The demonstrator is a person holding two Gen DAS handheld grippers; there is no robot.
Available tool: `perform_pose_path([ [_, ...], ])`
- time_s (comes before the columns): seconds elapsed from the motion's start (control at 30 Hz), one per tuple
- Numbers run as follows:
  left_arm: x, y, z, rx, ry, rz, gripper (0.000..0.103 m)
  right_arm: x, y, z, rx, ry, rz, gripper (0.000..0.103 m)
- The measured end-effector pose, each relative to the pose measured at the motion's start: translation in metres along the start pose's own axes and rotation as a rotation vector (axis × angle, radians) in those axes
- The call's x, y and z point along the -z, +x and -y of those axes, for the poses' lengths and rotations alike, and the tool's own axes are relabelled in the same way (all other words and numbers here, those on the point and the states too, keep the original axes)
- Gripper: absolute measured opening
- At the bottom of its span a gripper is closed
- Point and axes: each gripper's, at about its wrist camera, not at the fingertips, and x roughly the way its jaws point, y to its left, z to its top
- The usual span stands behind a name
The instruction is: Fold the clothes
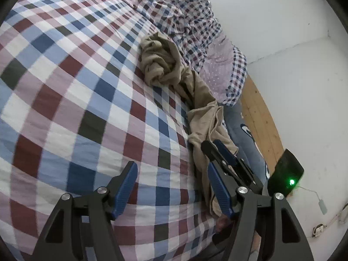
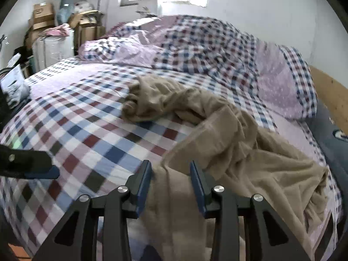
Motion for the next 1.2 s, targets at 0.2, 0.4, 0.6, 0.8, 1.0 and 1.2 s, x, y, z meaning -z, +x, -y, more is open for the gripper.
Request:
perform_pose_path([
  [0.2, -0.001, 0.01, 0.0, 0.006, -0.008, -0.007, 0.071, -0.004, -0.007, 0.045, -0.028, 0.168, 0.029, 0.038],
  [0.4, -0.001, 0.012, -0.002, 0.01, 0.001, -0.014, 0.071, -0.01, -0.001, 0.072, 0.013, 0.282, 0.012, 0.028],
  [0.6, 0.0, 0.012, -0.002, 0.018, 0.007, -0.02, 0.071, -0.013, 0.001, 0.062, -0.07, 0.262, 0.013, 0.027],
  [0.8, 0.002, 0.007, 0.005, 0.05, 0.029, -0.029, 0.071, -0.014, 0.007, 0.033, -0.071, 0.142, -0.003, 0.027],
  [1.0, -0.003, -0.005, 0.013, 0.196, 0.026, -0.007, 0.071, -0.015, -0.004, 0.022, -0.134, 0.109, 0.032, 0.004],
  [1.2, -0.019, -0.029, 0.011, 0.318, -0.002, 0.057, 0.071, -0.012, -0.043, -0.037, -0.488, -0.12, 0.124, 0.004],
])
